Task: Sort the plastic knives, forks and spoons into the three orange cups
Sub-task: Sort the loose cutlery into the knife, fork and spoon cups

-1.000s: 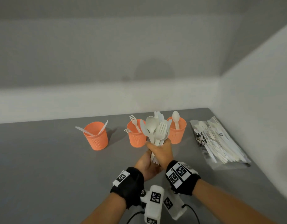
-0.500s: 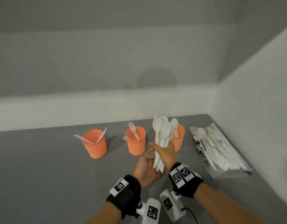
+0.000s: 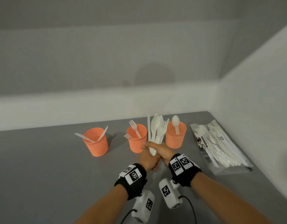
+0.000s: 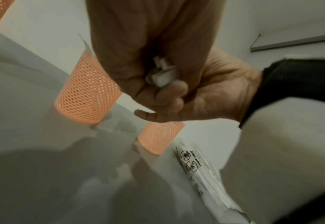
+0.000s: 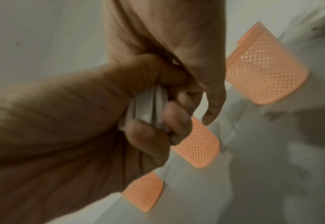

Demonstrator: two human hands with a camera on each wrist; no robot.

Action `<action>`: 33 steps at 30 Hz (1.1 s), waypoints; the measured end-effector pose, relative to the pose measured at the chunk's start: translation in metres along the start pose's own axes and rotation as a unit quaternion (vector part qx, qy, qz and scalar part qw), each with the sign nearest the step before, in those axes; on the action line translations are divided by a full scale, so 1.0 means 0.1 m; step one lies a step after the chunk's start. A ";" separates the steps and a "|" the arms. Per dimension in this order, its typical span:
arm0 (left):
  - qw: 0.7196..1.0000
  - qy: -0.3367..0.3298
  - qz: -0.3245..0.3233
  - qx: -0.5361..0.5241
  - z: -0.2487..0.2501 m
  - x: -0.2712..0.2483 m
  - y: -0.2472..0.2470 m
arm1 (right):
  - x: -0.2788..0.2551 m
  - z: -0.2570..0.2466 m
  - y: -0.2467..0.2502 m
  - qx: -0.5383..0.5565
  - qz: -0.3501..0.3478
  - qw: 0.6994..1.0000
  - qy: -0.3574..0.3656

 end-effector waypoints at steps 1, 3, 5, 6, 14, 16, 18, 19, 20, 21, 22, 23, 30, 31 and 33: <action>1.000 -0.011 -0.009 0.015 0.00 0.01 0.00 | 0.04 0.00 0.01 0.001 0.004 1.000 0.005; 0.995 -0.046 -0.068 0.055 0.03 -0.01 0.00 | 0.08 -0.04 0.01 0.015 -0.003 1.000 0.015; 0.979 -0.074 -0.154 0.108 0.04 -0.02 0.06 | 0.11 -0.06 0.05 0.091 0.001 0.996 -0.007; 0.976 -0.059 -0.170 0.120 0.03 0.00 0.13 | 0.13 -0.06 0.09 0.139 0.008 0.990 -0.025; 0.992 0.006 0.064 -0.109 0.31 0.47 0.68 | 0.17 0.04 0.09 0.123 -0.065 0.989 -0.051; 0.991 -0.004 0.073 -0.114 0.37 0.49 0.64 | 0.16 0.04 0.00 0.111 -0.082 0.989 -0.049; 0.989 -0.017 0.090 -0.118 0.38 0.50 0.61 | 0.14 0.03 -0.05 0.091 -0.088 0.991 -0.040; 0.987 -0.023 0.101 -0.125 0.38 0.50 0.60 | 0.14 0.02 -0.06 0.084 -0.094 0.991 -0.037; 0.985 -0.028 0.112 -0.130 0.37 0.51 0.61 | 0.13 0.01 -0.07 0.081 -0.101 0.991 -0.036; 0.983 -0.032 0.121 -0.132 0.37 0.52 0.61 | 0.14 0.01 -0.07 0.081 -0.109 0.990 -0.036; 0.983 -0.036 0.127 -0.131 0.37 0.52 0.61 | 0.14 0.00 -0.06 0.082 -0.117 0.989 -0.039; 0.982 -0.040 0.130 -0.130 0.36 0.52 0.61 | 0.14 0.00 -0.06 0.083 -0.124 0.988 -0.041; 0.981 -0.024 0.122 -0.148 0.31 0.57 0.59 | 0.13 0.00 -0.01 0.072 -0.162 0.983 -0.044; 0.982 -0.021 0.111 -0.150 0.31 0.57 0.58 | 0.12 0.00 0.00 0.066 -0.169 0.982 -0.045; 0.983 -0.014 0.103 -0.154 0.31 0.57 0.57 | 0.11 0.01 0.01 0.060 -0.178 0.981 -0.049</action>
Point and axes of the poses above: each hand's wrist, its own x-axis towards the middle knuckle, its own y-axis out of the back of the hand, z = x × y, the point moved 6 cm from there along x, towards the middle knuckle, and after that the axes turned 15 degrees about z, right-handed, at the moved point
